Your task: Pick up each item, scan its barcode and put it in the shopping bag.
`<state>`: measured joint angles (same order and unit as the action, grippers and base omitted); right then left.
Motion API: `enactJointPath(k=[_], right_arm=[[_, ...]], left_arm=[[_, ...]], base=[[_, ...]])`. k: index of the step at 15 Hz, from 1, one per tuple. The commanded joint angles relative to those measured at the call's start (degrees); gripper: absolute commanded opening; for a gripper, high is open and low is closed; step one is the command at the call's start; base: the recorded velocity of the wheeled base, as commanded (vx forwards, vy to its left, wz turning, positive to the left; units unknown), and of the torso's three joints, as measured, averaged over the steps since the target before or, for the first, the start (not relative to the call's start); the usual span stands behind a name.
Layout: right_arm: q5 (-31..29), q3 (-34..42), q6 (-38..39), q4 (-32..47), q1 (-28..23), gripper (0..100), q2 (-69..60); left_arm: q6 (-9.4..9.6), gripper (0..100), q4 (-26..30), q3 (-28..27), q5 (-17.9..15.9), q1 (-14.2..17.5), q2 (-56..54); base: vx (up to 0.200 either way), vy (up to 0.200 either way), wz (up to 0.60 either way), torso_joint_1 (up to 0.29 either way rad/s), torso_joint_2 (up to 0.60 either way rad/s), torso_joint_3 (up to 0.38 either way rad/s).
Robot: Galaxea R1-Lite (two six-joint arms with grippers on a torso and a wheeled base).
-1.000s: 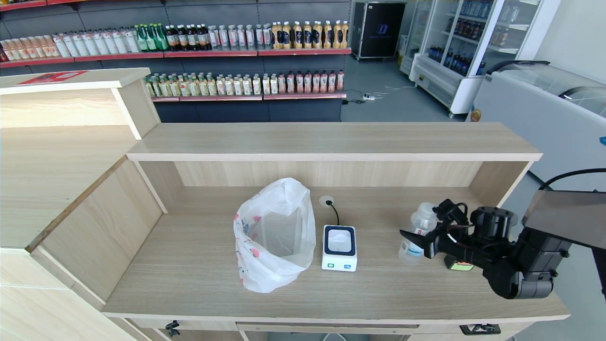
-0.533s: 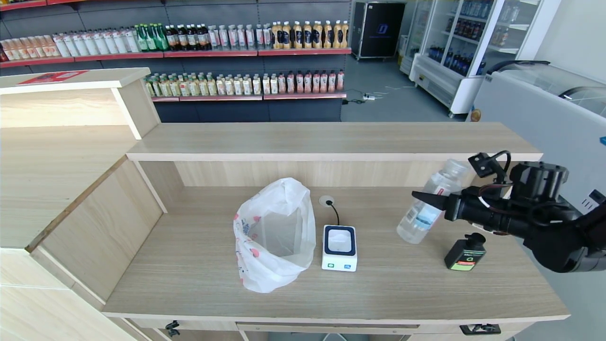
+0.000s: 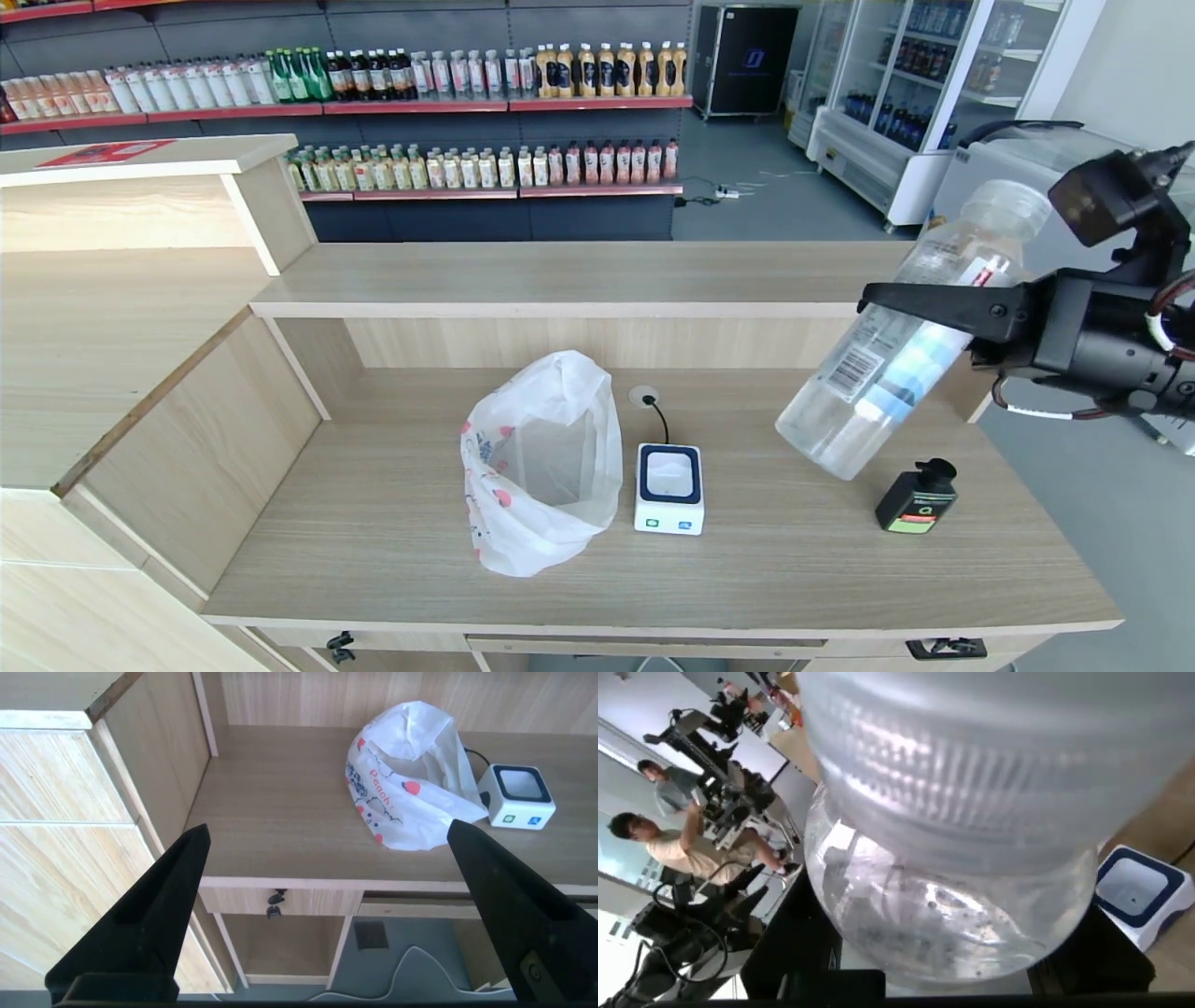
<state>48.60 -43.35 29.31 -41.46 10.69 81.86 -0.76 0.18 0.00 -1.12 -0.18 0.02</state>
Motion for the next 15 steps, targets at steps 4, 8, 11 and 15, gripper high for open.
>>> enactJointPath(k=[4,8,11,15], right_arm=[[0.88,-0.95,3.39,0.68,4.95,0,-7.5],[6.59,-1.04,8.84,0.94,5.3,0,-10.67],[13.1,-2.35,10.86,0.94,7.68,0,-11.2],[21.36,-8.42,14.9,0.5,10.05,0,-8.73]], left_arm=[[-0.04,100,-0.01,0.0,-0.02,0.01,0.06],[-0.04,100,-0.01,0.0,-0.02,0.01,0.06],[-0.04,100,-0.01,0.0,-0.02,0.01,0.06],[-0.04,100,-0.01,0.0,-0.02,0.01,0.06]], base=[[0.0,0.0,0.0,0.0,0.0,0.0],[0.0,0.0,0.0,0.0,0.0,0.0],[0.0,0.0,0.0,0.0,0.0,0.0],[0.0,0.0,0.0,0.0,0.0,0.0]])
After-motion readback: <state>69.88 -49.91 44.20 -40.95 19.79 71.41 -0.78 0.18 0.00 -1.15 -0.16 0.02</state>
